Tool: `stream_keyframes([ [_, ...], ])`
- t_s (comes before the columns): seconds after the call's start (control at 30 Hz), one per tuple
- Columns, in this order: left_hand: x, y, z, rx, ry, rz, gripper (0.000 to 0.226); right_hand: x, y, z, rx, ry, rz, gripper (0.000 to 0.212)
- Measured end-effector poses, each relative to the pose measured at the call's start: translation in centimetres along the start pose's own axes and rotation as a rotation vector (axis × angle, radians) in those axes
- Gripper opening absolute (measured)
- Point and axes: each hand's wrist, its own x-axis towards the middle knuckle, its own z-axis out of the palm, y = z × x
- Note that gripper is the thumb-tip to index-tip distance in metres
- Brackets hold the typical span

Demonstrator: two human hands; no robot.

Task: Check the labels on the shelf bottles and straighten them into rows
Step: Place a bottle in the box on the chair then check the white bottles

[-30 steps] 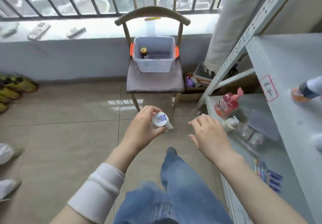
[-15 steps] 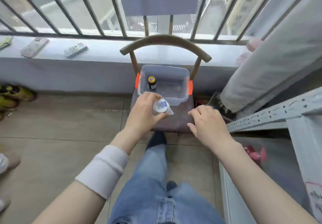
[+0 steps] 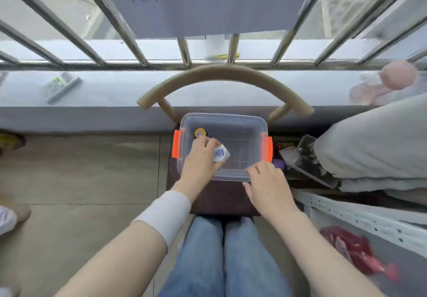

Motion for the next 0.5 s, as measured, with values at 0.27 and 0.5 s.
stream_keyframes([
  [0.27,9.9,-6.6,9.0,0.101,0.058,0.066,0.043,10.7,2.4,10.1,0.116,-0.085,-0.005,0.036],
  [0.5,11.5,-8.9,11.3,0.221,0.138,0.162,0.049,13.9,2.6,13.5,0.15,-0.14,-0.001,0.036],
])
